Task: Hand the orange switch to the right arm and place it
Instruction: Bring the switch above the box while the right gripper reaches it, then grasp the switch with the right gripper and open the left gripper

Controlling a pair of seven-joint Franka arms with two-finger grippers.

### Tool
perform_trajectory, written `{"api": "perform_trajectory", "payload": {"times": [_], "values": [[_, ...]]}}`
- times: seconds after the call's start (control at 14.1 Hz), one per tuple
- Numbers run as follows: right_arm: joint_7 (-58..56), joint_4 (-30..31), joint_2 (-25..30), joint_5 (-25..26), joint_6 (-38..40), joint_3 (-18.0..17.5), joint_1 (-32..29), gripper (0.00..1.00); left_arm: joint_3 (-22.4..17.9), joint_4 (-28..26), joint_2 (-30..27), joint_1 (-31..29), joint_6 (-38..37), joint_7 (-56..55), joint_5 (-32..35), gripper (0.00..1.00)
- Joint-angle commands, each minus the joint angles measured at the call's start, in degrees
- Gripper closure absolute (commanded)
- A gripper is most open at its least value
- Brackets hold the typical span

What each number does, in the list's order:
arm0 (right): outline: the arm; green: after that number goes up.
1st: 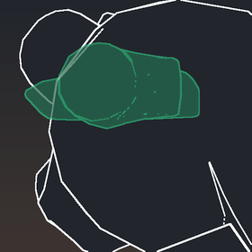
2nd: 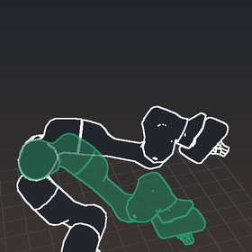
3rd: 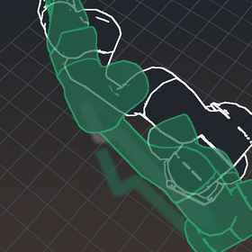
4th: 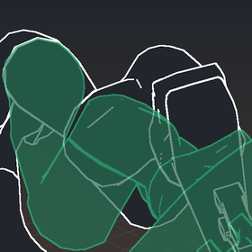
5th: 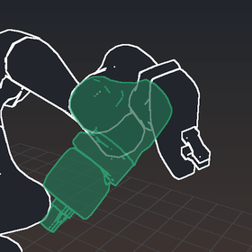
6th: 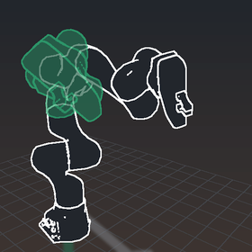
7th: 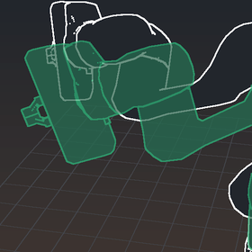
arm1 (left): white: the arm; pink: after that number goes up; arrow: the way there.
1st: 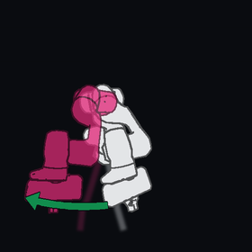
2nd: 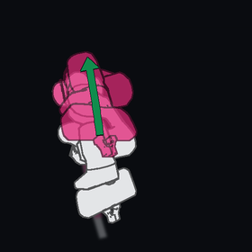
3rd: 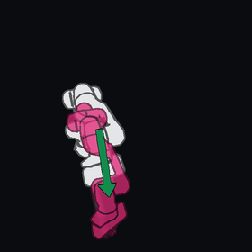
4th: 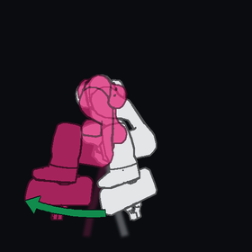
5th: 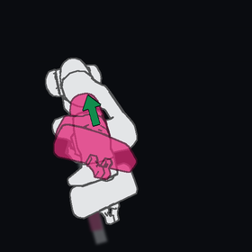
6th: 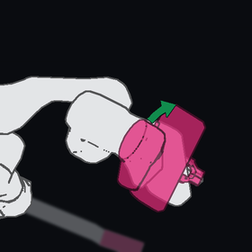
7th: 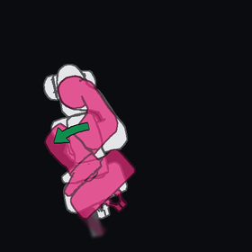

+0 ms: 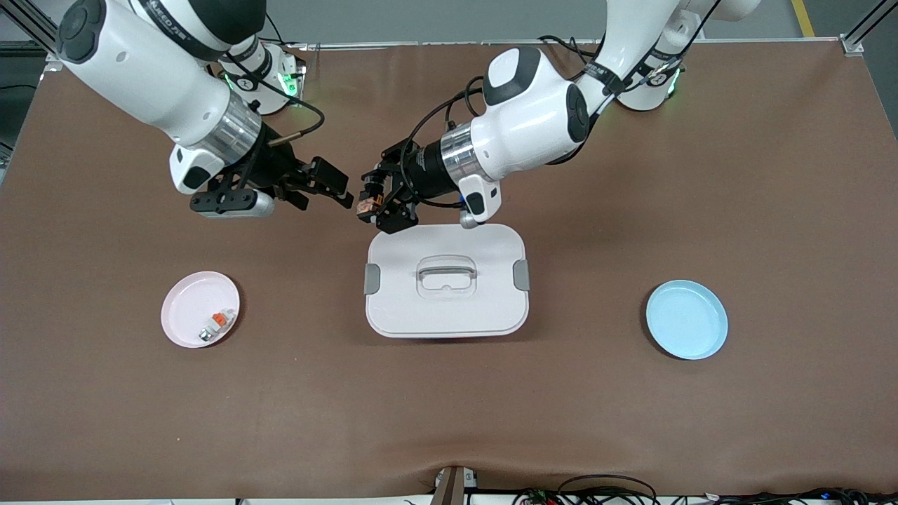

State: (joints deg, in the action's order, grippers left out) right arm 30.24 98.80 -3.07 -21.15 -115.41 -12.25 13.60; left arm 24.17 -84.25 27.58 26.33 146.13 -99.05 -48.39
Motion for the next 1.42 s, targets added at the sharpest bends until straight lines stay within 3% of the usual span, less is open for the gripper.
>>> {"api": "perform_trajectory", "payload": {"times": [0.0, 0.85, 1.35], "values": [[2.4, -1.2, -0.4, 0.6, 0.4, 0.1, 1.6, 0.0, -0.1, -0.9, -0.8, -0.1, 0.6, -1.0, 1.1, 0.78], [4.0, -0.2, -3.4, -0.1, -6.0, 0.1, 5.3, 0.0, -0.1, -1.6, -1.1, -0.3, 0.6, -1.0, 1.1, 0.78], [3.9, -0.2, -4.2, -0.1, -5.7, 0.1, 5.8, 0.0, -0.1, -1.7, -1.2, -0.4, 0.5, -1.1, 1.1, 0.78]]}}
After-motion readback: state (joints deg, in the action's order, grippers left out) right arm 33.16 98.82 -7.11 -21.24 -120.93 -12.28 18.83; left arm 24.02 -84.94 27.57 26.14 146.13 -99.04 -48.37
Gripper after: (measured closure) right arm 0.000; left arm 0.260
